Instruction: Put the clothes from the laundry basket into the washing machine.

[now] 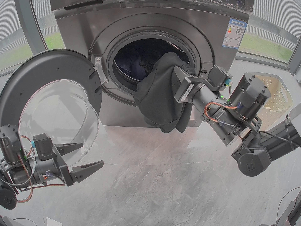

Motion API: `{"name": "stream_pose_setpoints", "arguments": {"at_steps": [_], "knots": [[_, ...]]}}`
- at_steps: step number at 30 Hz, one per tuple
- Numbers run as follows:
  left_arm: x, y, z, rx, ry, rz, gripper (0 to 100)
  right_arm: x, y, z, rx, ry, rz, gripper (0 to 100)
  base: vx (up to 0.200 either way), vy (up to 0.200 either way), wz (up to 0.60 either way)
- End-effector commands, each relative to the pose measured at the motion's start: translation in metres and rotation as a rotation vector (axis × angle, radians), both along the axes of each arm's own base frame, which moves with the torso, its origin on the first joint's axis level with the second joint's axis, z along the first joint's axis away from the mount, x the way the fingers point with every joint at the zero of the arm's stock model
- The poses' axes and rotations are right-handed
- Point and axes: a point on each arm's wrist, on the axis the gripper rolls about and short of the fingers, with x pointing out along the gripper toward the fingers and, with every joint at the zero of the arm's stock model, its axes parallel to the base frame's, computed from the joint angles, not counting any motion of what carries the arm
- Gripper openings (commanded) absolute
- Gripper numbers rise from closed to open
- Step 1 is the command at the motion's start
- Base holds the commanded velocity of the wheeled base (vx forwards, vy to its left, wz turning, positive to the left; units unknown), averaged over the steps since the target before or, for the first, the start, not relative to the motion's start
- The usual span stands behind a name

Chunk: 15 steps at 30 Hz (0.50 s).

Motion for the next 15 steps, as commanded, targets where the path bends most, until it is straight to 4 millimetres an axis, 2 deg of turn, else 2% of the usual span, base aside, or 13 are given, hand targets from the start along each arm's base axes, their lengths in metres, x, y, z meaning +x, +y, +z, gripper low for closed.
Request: {"name": "stream_pose_setpoints", "arguments": {"at_steps": [1, 11, 15], "knots": [[0.022, -0.017, -0.013, 0.017, 0.047, -0.041, 100, 0.001, 0.001, -0.001, 0.000, 0.001, 0.001, 0, 0.000, 0.000, 0.00], [0.054, -0.039, -0.009, -0.031, 0.061, -0.071, 100, 0.001, 0.011, -0.001, -0.015, -0.020, 0.017, 0, 0.000, 0.000, 0.00], [0.072, -0.054, -0.010, -0.047, 0.077, -0.093, 100, -0.002, 0.014, 0.000, -0.013, -0.024, 0.028, 0, 0.000, 0.000, 0.00]]}}
